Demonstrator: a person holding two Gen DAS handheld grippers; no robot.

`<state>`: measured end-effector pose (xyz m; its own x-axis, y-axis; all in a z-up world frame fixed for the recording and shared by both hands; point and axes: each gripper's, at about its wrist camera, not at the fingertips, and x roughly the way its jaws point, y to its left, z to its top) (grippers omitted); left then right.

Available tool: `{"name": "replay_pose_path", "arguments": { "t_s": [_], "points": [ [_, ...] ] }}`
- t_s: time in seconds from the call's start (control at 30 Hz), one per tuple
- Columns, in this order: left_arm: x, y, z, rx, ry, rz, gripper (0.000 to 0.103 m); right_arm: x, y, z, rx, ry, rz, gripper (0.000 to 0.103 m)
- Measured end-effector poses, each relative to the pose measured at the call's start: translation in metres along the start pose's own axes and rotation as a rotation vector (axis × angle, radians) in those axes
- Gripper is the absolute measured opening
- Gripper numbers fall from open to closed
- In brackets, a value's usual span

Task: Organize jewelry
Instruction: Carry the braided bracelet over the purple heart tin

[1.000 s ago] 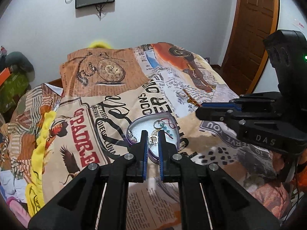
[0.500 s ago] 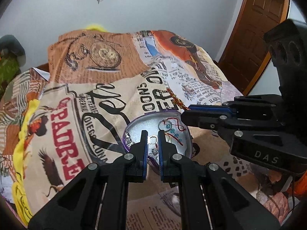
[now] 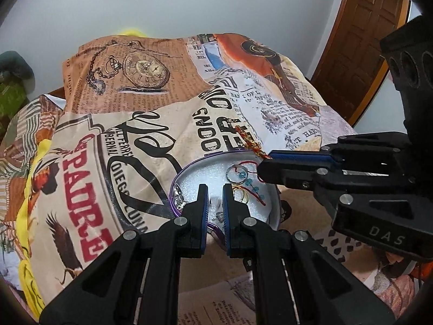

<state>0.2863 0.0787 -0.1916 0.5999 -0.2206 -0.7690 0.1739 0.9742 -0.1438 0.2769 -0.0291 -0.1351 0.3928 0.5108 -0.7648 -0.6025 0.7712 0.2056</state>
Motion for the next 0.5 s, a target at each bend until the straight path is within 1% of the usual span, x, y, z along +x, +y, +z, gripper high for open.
{"name": "replay_pose_path", "arguments": {
  "t_s": [0.17,0.23,0.3,0.37,0.5],
  "points": [
    [0.005,0.004,0.0,-0.02,0.025,0.027,0.01,0.001,0.0,0.0,0.003,0.004,0.005,0.007],
    [0.004,0.007,0.0,-0.034,0.026,0.028,0.016,0.002,0.0,0.0,0.002,0.009,0.011,0.007],
    [-0.003,0.011,-0.001,-0.047,0.008,0.034,0.026,0.004,0.003,0.0,-0.006,0.02,0.019,0.007],
    [-0.011,0.015,-0.002,-0.056,-0.016,0.049,0.032,0.008,0.006,0.0,-0.02,0.032,0.019,0.007],
    [-0.023,0.023,-0.004,-0.063,-0.038,0.085,0.033,0.015,0.01,0.001,-0.033,0.05,0.021,0.007]
  ]
}}
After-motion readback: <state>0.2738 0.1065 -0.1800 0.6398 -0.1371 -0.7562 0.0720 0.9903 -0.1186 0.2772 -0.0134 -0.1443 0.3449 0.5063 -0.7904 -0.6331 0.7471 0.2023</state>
